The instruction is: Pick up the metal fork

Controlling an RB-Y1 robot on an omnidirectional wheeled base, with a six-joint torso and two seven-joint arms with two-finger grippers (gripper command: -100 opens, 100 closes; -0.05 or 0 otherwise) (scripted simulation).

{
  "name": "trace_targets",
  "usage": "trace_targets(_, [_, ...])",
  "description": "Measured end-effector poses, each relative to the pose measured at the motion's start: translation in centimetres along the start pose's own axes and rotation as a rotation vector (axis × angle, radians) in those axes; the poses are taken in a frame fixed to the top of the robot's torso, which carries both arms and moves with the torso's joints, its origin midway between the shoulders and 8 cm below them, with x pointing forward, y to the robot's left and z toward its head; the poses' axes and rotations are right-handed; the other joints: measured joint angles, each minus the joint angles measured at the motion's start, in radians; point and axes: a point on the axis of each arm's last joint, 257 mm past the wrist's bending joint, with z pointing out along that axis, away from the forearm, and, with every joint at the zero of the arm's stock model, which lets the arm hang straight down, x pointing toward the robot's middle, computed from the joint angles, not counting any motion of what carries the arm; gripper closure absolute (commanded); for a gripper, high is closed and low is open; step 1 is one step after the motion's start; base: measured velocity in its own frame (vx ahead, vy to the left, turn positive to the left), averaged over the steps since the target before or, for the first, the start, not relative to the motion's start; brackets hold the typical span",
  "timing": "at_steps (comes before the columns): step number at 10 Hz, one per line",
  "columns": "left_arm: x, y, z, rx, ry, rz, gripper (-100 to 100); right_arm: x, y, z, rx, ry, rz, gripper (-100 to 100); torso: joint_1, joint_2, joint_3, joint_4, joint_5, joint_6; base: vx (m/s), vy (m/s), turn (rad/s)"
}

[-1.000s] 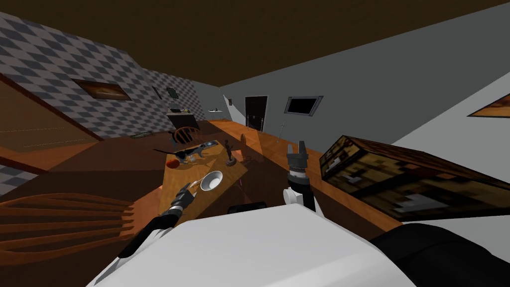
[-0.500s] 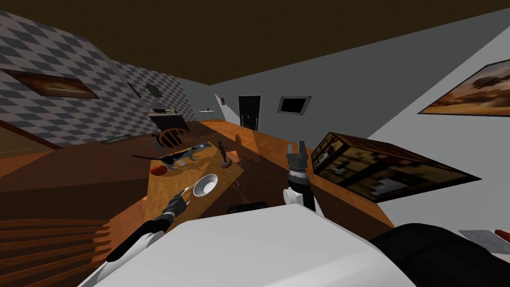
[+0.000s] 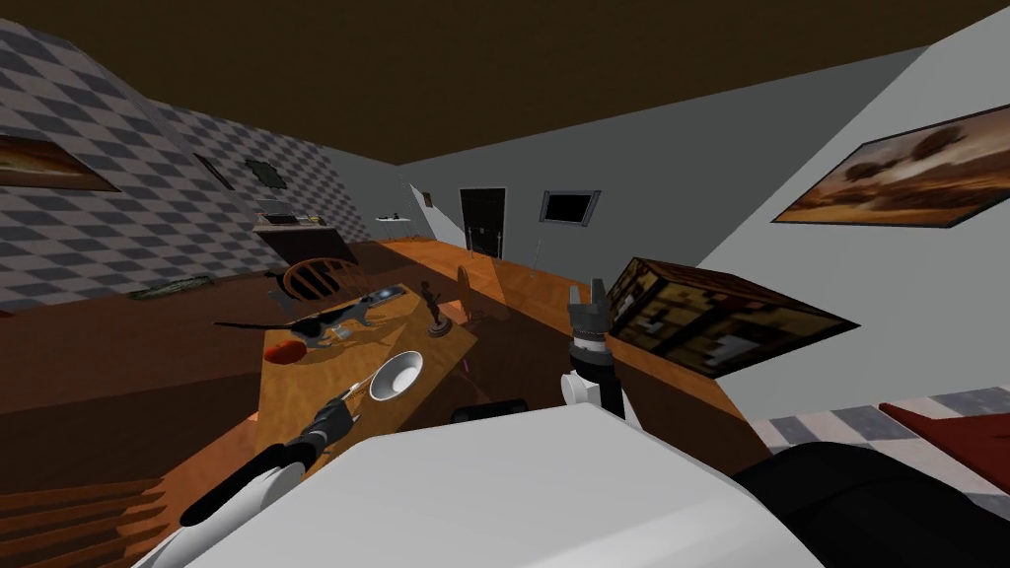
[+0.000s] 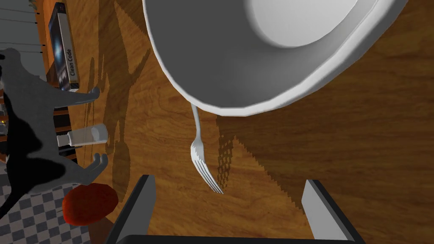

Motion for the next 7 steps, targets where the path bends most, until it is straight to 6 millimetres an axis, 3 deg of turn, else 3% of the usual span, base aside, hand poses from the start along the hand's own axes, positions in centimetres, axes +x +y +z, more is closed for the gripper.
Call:
trace_targets(3, [-3.9, 1.2, 0.1, -0.071, -0.074, -0.025, -100, 0.0, 0.0, 0.0, 0.0, 0.0, 0.0, 0, 0.0, 0.0, 0.0, 0.0, 0.0, 0.001, 0.005, 0.009, -0.186])
trace_targets(7, [-7.5, 2.8, -0.4, -0.164, -0.138, -0.048, -100, 0.0, 0.0, 0.0, 0.0, 0.0, 0.0, 0, 0.0, 0.0, 0.0, 0.0, 0.0, 0.0, 0.004, 0.009, -0.135])
